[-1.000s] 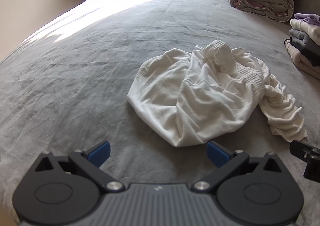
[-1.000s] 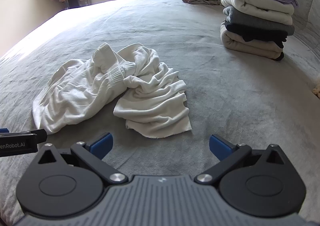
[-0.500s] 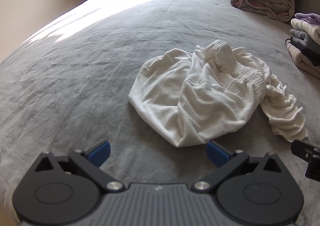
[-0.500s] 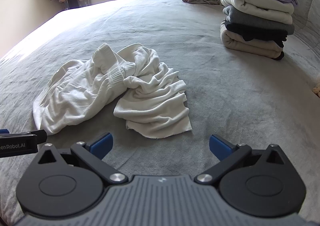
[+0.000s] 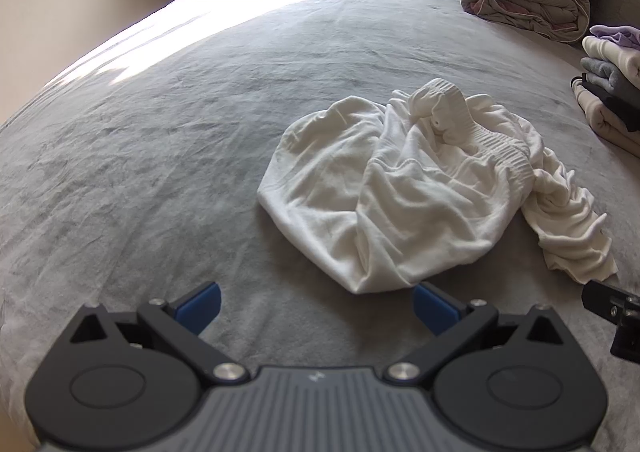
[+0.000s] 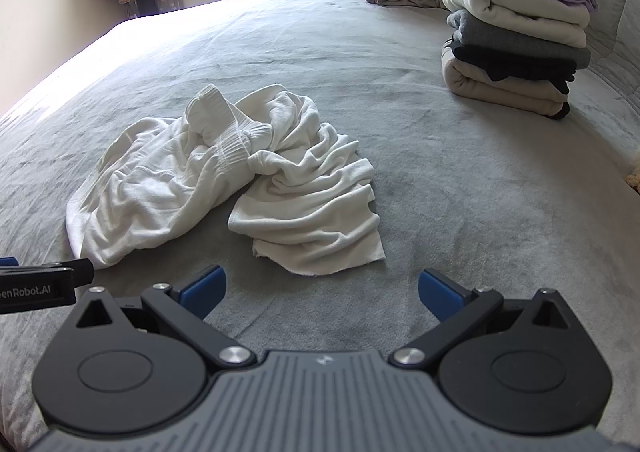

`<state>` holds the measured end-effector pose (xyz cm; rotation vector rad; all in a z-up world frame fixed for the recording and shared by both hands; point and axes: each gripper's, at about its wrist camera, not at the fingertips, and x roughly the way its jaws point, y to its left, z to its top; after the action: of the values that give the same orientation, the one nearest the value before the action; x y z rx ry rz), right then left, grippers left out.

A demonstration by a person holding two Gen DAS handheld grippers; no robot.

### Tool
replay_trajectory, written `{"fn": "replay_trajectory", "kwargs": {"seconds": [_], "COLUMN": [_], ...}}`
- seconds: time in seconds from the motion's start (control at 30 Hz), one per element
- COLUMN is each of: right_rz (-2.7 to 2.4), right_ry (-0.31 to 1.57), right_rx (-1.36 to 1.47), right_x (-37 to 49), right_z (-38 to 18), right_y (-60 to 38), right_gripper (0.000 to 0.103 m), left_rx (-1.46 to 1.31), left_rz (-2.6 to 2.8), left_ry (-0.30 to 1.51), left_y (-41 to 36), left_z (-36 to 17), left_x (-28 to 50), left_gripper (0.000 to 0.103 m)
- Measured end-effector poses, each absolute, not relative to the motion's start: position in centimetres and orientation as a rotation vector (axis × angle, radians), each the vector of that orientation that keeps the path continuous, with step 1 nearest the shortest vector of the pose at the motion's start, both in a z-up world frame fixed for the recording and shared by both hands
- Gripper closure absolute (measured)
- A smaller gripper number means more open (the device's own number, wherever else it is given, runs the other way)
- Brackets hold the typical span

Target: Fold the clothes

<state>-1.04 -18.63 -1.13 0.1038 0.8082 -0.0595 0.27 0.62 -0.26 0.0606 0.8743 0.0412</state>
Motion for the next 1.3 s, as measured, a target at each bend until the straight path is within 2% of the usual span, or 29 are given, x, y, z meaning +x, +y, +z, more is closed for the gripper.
{"fn": "replay_trajectory", "kwargs": {"seconds": [1.1, 1.3], "right_rz": [-0.078, -0.095], "right_ry": [0.828, 0.851], "right_rx": [0.108, 0.114], "right_x": [-0.5, 0.4], "right_z": [-1.5, -0.4], "right_y": [-18.9, -19.4], "right_gripper": [0.0, 0.0], "left_rx": [0.057, 0.068], "left_rz": [0.07, 0.058], "left_ry": [0.909, 0.911], "left_y": [0.9, 0.4], "left_z": [-0.6, 0.7], "left_x": [0.7, 1.5], "left_gripper": [0.0, 0.0]}}
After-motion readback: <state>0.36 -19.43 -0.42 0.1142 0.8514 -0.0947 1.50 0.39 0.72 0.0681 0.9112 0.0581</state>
